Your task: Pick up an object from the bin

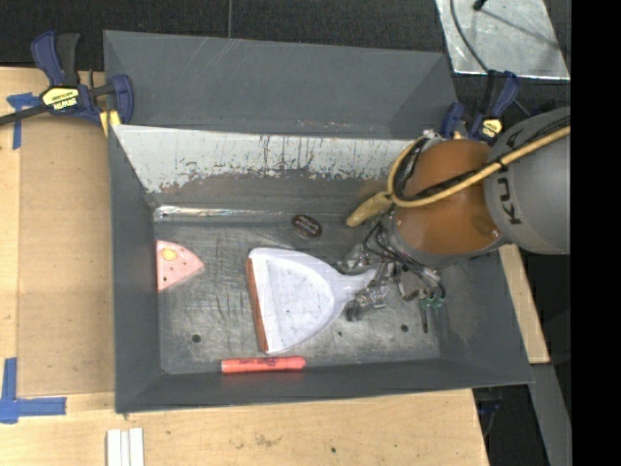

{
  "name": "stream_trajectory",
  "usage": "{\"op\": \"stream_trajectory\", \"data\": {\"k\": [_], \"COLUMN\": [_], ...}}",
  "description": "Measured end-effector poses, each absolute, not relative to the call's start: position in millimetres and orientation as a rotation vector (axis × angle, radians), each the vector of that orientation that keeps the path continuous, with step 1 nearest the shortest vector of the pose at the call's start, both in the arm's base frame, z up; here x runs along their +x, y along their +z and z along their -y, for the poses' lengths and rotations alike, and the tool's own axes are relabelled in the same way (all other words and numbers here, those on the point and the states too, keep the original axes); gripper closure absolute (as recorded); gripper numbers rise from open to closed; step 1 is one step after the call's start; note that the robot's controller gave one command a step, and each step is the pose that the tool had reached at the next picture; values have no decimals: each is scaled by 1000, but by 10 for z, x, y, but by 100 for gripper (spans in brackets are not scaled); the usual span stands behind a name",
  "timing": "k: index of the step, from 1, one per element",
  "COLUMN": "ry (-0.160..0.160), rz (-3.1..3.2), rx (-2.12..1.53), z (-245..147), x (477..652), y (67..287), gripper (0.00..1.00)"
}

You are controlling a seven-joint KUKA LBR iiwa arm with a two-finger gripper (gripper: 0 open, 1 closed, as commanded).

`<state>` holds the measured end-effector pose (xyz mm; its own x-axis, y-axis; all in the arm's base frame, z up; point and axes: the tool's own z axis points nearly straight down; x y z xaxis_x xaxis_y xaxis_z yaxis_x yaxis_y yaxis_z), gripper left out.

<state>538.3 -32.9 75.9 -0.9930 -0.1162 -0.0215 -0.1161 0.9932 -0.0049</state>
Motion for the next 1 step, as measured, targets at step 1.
{"op": "stream_trajectory", "data": {"k": [1], "ry": [-6], "rz": [-3115], "rx": [-181], "z": [329], "x": [5383], "y": [759], "gripper": [100]}}
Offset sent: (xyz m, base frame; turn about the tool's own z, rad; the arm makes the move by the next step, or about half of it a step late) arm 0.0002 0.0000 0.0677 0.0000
